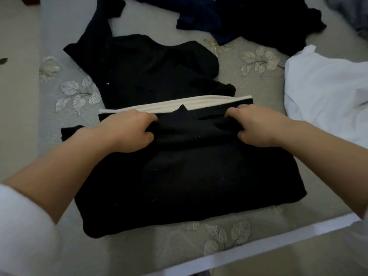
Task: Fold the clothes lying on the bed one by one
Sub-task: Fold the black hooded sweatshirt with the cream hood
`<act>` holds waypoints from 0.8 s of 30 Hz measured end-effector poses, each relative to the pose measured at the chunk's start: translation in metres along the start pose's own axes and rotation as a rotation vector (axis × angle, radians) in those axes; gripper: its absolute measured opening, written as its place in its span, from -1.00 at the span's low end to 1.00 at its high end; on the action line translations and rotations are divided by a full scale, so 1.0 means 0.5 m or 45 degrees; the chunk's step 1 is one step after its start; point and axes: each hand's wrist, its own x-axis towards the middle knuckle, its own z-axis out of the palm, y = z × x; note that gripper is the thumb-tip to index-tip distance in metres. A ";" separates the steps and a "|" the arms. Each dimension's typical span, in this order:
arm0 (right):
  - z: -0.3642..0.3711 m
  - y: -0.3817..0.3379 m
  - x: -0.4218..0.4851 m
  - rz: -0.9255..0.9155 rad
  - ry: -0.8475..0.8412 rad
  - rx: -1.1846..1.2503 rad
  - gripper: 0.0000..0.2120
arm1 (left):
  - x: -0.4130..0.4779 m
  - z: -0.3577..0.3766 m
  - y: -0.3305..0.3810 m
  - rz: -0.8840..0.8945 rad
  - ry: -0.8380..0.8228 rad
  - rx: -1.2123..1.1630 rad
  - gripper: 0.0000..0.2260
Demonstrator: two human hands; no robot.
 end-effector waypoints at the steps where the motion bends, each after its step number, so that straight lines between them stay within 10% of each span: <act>1: -0.003 0.001 0.020 -0.003 0.029 -0.016 -0.54 | 0.020 -0.008 -0.011 -0.015 0.009 0.025 -0.71; 12: 0.103 -0.028 0.116 0.184 0.676 0.015 -0.48 | 0.081 0.130 -0.012 0.093 0.681 -0.044 -0.54; 18: 0.217 -0.024 0.093 0.407 0.168 0.332 -0.43 | 0.061 0.280 -0.006 0.008 0.377 0.024 -0.50; 24: 0.240 -0.021 0.129 0.431 0.094 0.411 -0.43 | 0.093 0.310 -0.004 -0.072 0.321 0.017 -0.49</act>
